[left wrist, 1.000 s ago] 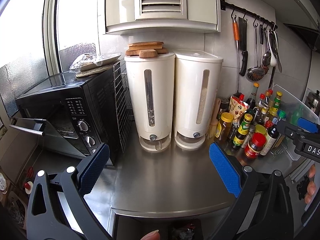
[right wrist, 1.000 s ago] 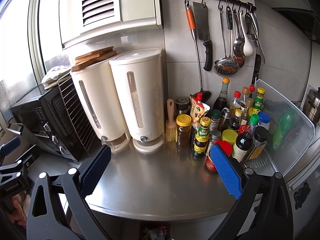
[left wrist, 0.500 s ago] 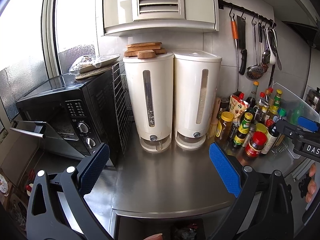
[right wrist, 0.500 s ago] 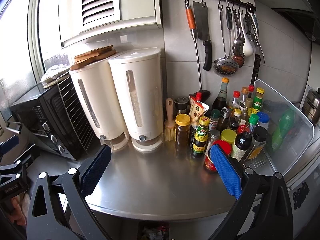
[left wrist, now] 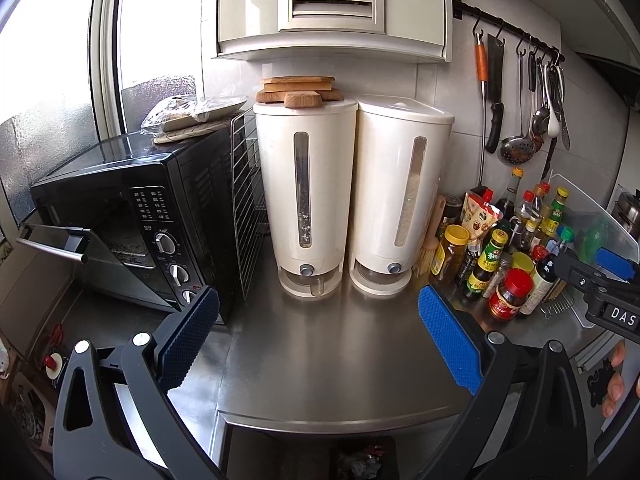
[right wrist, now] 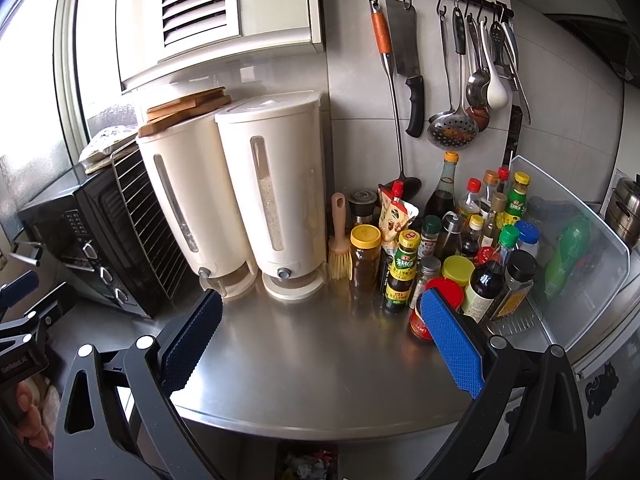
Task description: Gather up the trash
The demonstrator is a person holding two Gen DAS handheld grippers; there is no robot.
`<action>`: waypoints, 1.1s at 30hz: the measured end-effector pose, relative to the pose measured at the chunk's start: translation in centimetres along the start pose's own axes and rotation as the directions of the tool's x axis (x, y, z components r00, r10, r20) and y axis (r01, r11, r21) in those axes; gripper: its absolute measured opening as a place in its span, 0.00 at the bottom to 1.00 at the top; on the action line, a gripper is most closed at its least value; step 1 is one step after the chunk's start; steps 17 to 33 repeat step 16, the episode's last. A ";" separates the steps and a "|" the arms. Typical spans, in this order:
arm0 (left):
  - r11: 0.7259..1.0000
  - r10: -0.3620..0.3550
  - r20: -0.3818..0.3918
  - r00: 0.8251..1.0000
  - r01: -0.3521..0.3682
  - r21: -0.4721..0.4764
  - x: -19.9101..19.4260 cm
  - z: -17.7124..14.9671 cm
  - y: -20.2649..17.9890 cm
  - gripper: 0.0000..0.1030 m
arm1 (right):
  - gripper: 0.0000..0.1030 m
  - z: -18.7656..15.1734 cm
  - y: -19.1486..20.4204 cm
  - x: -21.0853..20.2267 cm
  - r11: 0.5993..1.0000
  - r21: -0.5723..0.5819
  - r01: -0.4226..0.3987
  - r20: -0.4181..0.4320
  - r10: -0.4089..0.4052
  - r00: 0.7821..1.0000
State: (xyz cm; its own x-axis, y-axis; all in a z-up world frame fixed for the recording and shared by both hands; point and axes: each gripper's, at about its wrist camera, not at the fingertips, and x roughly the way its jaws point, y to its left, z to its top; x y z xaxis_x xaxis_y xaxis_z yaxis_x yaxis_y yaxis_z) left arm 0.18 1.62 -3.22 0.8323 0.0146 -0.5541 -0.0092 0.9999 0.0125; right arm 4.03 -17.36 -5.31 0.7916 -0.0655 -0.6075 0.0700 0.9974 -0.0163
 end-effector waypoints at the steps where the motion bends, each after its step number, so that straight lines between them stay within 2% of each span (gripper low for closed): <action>1: 1.000 0.008 0.005 1.000 -0.008 -0.001 -0.1 0.0 0.1 0.92 | 0.97 0.0 0.0 0.1 1.000 0.000 0.000 -0.002 0.000 1.000; 9: 1.000 0.019 0.009 1.000 -0.019 -0.012 -0.2 0.0 0.5 0.92 | 0.97 0.1 -0.1 0.3 1.000 -0.006 -0.005 -0.005 0.005 1.000; 13: 0.999 0.050 0.015 0.999 -0.050 -0.010 -0.3 0.1 0.6 0.92 | 0.97 0.1 0.1 0.3 1.000 -0.017 -0.008 -0.008 0.008 1.000; 33: 0.999 0.045 0.005 0.999 -0.045 -0.016 -0.3 0.2 0.8 0.92 | 0.97 0.2 0.2 0.3 1.000 -0.017 -0.010 -0.009 0.010 1.000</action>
